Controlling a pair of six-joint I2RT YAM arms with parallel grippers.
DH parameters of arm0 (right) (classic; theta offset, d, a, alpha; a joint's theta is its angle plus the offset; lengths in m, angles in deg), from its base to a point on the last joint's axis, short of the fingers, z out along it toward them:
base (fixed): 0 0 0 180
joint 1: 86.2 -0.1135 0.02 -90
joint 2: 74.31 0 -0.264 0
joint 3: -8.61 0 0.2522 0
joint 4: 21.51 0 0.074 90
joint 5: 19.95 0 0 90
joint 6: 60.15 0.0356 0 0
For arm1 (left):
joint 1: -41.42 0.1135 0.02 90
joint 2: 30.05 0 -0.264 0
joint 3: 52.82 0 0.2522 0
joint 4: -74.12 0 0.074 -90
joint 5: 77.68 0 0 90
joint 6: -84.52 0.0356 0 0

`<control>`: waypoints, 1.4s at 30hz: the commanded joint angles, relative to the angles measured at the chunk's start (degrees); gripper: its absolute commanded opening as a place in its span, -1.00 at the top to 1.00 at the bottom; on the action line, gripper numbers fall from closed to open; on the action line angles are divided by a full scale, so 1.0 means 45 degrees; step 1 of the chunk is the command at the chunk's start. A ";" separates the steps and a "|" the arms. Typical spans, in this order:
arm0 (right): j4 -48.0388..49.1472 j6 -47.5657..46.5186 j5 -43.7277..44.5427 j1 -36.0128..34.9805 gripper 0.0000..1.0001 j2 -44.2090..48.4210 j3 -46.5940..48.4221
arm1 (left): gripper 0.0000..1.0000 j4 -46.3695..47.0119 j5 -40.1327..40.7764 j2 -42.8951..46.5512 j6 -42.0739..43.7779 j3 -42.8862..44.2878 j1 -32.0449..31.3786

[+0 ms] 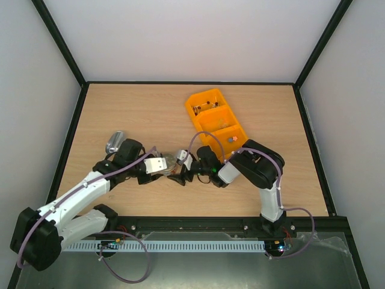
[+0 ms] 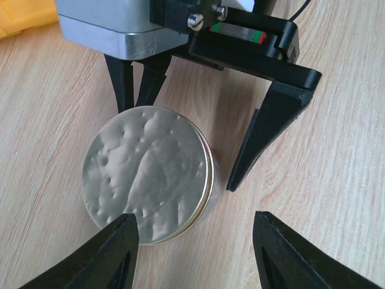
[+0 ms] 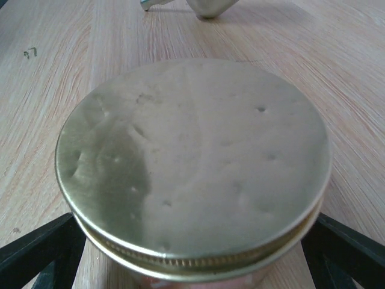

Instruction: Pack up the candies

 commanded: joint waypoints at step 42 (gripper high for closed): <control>0.1684 -0.0780 0.0276 -0.0349 -0.27 -0.1133 -0.0148 | 0.41 0.3115 0.2317 -0.2317 0.0038 -0.0439 -0.1589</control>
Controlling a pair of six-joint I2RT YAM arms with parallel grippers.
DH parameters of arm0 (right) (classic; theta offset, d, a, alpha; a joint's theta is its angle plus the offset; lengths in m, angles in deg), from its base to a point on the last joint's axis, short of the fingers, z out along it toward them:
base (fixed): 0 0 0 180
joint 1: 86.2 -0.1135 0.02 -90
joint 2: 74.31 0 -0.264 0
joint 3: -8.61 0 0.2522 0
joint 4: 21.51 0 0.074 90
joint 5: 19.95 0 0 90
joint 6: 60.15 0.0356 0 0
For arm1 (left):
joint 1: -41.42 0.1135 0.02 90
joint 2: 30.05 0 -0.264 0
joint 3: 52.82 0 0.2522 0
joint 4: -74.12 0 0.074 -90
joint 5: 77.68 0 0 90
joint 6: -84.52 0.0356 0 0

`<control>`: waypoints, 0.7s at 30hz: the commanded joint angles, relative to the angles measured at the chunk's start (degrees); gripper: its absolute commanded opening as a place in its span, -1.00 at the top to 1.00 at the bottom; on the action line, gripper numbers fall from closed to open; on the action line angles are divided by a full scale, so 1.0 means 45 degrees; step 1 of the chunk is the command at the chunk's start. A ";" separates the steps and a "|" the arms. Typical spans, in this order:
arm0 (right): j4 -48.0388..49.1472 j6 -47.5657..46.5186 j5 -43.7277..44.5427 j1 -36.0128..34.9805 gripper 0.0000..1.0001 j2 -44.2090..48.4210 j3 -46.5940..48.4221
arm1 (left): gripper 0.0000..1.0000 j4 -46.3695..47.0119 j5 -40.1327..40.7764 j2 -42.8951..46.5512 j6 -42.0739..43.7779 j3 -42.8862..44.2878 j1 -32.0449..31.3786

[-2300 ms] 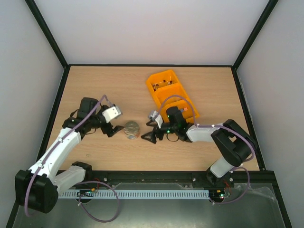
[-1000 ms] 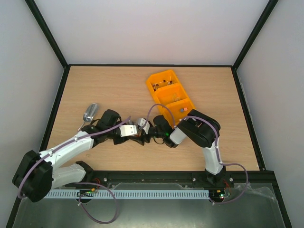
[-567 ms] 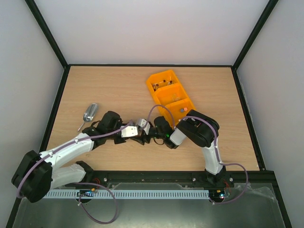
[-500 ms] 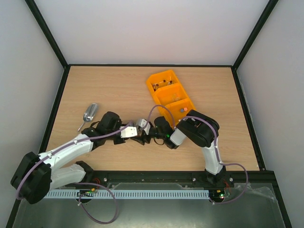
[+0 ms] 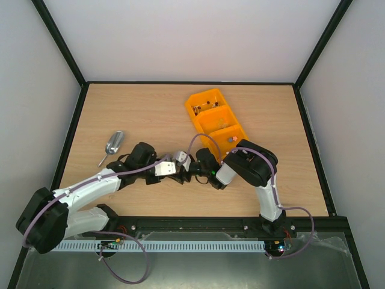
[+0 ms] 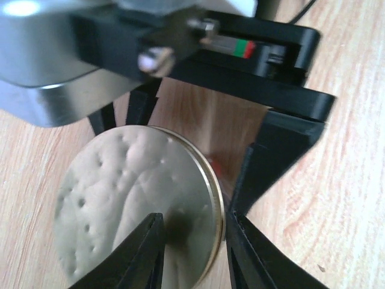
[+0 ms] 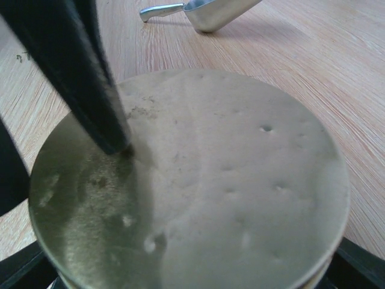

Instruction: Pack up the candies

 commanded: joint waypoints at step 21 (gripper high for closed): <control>-0.0292 0.0013 -0.0455 -0.0102 0.25 0.0366 -0.0817 | 0.60 -0.0531 0.1545 0.1468 0.2485 -0.1157 0.2670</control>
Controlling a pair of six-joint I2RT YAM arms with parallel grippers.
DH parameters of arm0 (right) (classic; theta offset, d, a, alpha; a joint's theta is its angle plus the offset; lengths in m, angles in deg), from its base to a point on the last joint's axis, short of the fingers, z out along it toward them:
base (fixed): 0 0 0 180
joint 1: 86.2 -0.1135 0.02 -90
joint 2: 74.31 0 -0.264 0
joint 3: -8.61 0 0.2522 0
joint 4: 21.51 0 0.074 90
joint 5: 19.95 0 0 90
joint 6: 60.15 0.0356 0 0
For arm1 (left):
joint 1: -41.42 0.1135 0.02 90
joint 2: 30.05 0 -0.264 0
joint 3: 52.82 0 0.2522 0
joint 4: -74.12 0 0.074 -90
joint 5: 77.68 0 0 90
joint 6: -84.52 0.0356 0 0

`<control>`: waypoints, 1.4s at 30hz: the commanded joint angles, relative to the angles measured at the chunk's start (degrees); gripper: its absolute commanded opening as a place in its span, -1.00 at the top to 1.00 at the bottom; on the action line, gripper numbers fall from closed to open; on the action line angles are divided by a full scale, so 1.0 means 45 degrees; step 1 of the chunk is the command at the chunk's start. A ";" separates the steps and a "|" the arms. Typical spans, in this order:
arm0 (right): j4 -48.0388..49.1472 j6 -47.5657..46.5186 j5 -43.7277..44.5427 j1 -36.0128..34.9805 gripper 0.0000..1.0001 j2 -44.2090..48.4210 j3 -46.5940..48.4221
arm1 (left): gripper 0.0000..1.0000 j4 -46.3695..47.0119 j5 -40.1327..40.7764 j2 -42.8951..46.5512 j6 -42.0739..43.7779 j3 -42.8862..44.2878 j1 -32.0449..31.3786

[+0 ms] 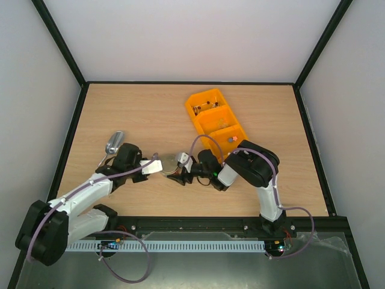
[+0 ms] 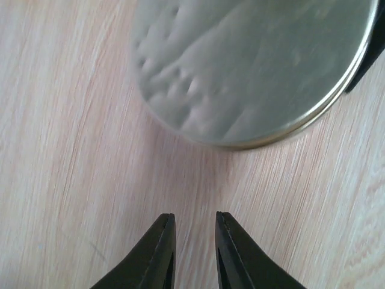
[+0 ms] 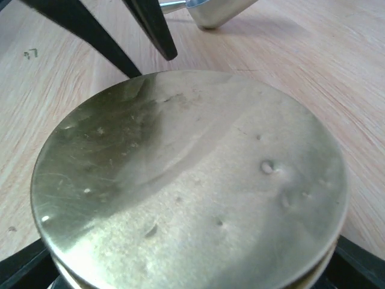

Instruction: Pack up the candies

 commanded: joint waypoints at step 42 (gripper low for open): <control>-0.0840 0.0528 -0.0326 -0.0166 0.45 0.0036 -0.0314 | 0.59 -0.0945 0.0491 0.0595 0.0046 -0.0005 0.0479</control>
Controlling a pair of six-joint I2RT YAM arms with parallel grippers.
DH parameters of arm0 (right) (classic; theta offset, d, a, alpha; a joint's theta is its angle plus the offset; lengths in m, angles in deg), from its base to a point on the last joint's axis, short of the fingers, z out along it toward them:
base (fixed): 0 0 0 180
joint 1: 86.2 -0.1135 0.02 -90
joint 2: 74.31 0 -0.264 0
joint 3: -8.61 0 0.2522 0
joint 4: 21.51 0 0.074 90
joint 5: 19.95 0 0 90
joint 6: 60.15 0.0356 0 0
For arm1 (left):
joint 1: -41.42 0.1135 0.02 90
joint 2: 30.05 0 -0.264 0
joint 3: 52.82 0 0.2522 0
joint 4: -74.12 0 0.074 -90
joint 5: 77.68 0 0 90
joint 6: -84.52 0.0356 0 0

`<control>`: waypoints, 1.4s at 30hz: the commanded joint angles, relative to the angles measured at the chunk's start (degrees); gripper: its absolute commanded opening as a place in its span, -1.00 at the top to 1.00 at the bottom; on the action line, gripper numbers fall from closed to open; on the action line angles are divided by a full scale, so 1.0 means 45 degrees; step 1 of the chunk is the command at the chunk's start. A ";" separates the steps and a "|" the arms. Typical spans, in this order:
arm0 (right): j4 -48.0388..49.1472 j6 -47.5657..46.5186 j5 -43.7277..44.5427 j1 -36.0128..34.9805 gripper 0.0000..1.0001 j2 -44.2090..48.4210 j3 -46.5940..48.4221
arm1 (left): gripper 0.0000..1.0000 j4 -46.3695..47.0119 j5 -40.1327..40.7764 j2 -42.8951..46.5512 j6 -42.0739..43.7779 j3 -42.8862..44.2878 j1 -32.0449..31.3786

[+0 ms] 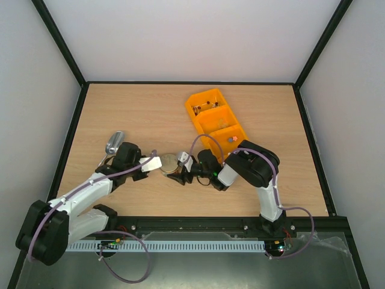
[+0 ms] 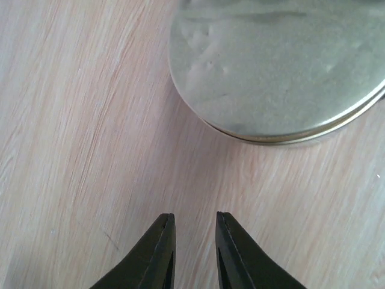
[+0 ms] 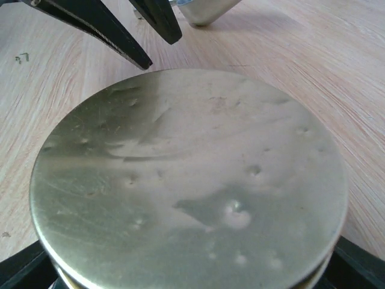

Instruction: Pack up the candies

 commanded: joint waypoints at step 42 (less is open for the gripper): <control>-0.0877 0.0090 -0.0745 -0.0175 0.73 0.0050 -0.0506 | 0.60 -0.0388 0.1673 0.0746 0.0322 -0.0796 -0.1038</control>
